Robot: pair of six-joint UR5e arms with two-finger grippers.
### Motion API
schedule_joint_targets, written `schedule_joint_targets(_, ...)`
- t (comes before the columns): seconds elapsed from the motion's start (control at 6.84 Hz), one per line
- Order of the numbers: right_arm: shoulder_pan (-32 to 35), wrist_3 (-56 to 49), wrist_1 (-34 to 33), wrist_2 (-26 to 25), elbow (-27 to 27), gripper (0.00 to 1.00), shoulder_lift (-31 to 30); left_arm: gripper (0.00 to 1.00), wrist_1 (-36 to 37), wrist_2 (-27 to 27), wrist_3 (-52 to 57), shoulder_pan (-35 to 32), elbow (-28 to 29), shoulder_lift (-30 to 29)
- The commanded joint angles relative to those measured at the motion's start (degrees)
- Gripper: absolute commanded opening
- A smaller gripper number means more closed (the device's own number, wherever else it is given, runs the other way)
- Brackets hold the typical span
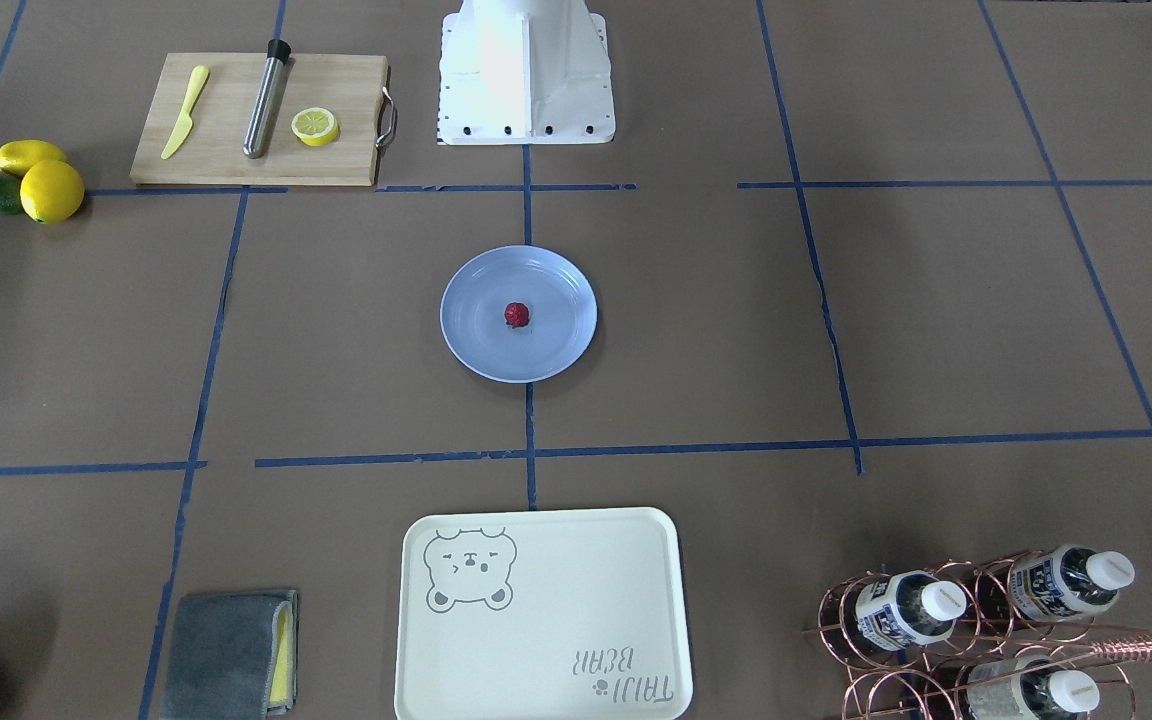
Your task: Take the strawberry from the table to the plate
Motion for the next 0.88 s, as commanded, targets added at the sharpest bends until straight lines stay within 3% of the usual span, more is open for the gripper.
schedule_joint_targets(0.0,-0.2,0.1,0.0,-0.2,-0.1,1.00,0.0,1.00,0.5,-0.4,-1.7,0.0,1.2,-0.6)
schedule_joint_targets(0.73,-0.9,0.3,0.0,-0.1,0.0,1.00,0.1,1.00,-1.3,-0.3,-3.6,0.0,1.0,-0.5)
